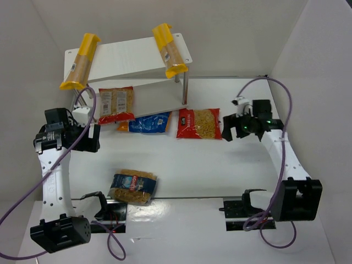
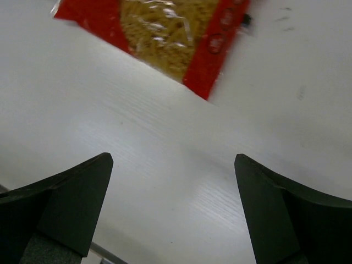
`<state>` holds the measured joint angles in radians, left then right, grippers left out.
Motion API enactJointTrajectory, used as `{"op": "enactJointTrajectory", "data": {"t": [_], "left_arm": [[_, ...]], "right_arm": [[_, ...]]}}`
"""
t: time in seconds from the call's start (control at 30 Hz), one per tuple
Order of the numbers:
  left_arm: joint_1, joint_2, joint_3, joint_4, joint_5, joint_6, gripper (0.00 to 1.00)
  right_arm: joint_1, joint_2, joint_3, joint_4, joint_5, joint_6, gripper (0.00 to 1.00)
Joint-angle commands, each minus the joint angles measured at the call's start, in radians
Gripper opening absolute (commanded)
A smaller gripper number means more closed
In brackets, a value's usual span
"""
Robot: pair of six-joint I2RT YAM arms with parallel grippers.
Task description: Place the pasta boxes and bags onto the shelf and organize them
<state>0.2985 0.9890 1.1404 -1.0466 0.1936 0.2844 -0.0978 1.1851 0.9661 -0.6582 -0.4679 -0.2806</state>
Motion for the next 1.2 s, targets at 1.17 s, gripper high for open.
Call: {"op": "enactJointTrajectory", "data": {"t": [1.17], "left_arm": [[0.228,-0.07,0.058,-0.007,0.015,0.004,0.94]], "right_arm": [[0.712,0.499,-0.012,0.462,0.772,-0.608,1.0]]}}
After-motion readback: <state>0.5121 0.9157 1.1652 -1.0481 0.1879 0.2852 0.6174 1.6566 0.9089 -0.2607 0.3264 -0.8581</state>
